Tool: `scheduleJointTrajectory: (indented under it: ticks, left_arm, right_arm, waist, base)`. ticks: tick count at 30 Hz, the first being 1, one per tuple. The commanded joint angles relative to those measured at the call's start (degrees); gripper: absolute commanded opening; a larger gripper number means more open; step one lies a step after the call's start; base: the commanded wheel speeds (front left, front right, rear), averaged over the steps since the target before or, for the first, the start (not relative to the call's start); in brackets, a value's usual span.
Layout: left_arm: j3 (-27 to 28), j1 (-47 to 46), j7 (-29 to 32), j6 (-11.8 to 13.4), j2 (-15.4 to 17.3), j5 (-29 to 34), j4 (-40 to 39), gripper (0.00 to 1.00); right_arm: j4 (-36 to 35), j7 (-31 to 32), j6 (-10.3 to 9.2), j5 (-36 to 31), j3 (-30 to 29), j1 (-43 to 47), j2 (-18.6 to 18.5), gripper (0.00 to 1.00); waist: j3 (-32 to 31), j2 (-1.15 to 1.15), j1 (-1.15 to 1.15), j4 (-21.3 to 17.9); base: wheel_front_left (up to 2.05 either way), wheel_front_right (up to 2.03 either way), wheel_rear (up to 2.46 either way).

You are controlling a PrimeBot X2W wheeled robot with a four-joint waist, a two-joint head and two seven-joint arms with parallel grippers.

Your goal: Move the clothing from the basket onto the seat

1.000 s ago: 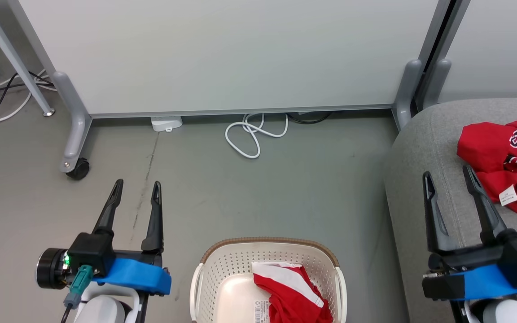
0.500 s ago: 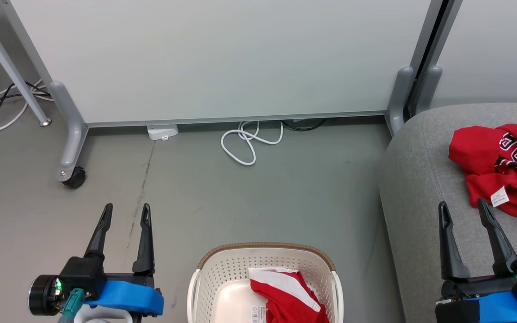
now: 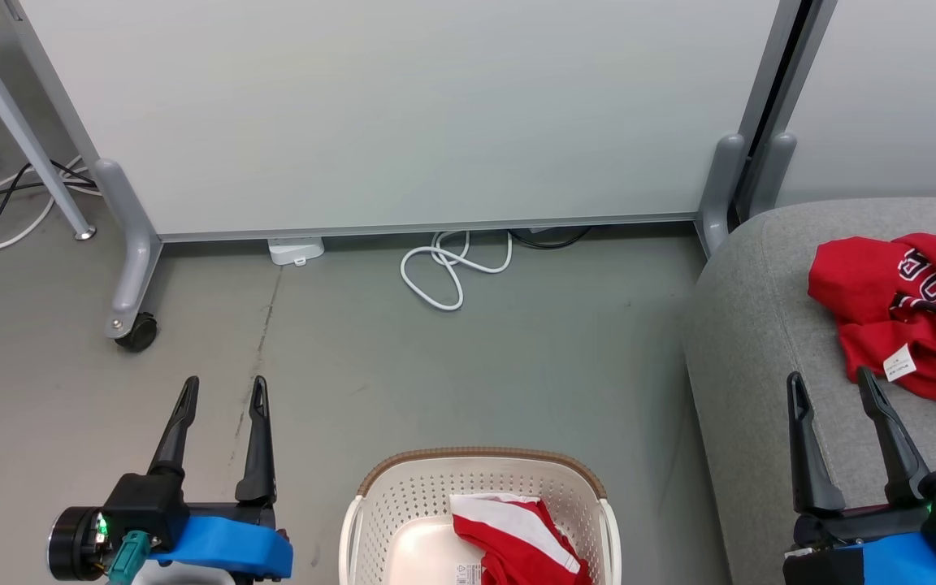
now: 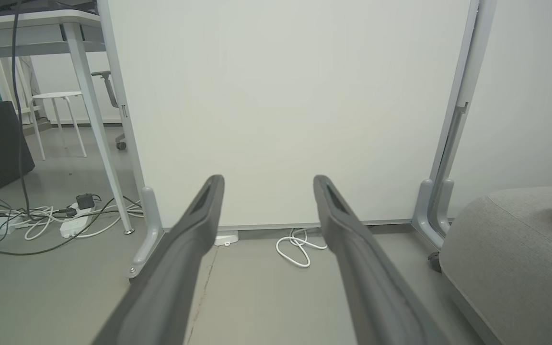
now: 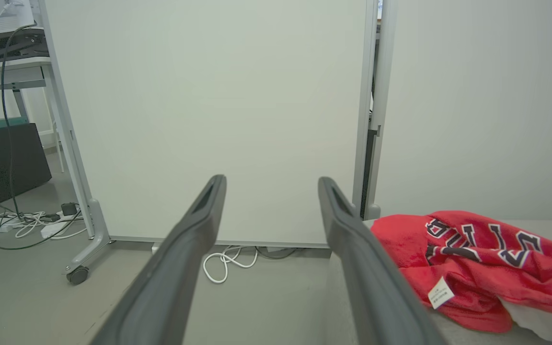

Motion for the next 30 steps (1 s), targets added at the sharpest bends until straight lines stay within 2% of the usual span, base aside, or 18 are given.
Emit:
scheduleJointTrajectory:
  ticks: [1,9,16,23,30]
  left_arm:
    - [0.52,0.37,-0.27,-0.28,-0.07,0.44,-0.18,1.0]
    - [0.77,-0.23,-0.27,-1.29,-0.65,1.77,0.44,1.0]
    - [-2.21,-3.86,-0.26,-3.19,-0.12,4.36,2.76,1.0]
    - [-8.91,-10.2,-0.26,-5.41,1.39,6.67,7.5,1.0]
    - [-18.44,-18.34,-0.22,-6.01,2.53,7.22,14.96,1.0]
  right_arm:
    - [0.17,-0.03,0.01,0.26,0.01,0.75,0.04,1.0]
    - [0.39,-0.03,0.01,0.3,0.2,0.47,0.04,1.0]
    - [0.12,-0.03,0.01,-0.54,0.41,-1.17,0.04,1.0]
    - [-0.48,-0.03,0.01,-2.01,1.79,-3.97,0.03,1.0]
    - [-1.74,-0.03,0.01,-3.94,3.17,-8.7,0.02,1.0]
  waist:
    - [-0.05,0.0,0.0,-0.02]
    - [-0.06,0.0,0.0,0.05]
    - [0.9,0.0,0.0,-0.41]
    - [3.6,0.0,0.0,-2.35]
    - [8.98,0.0,0.0,-5.09]
  base:
    - [0.0,0.0,0.0]
    - [0.0,0.0,0.0]
    - [0.0,0.0,0.0]
    - [0.0,0.0,0.0]
    - [0.0,0.0,0.0]
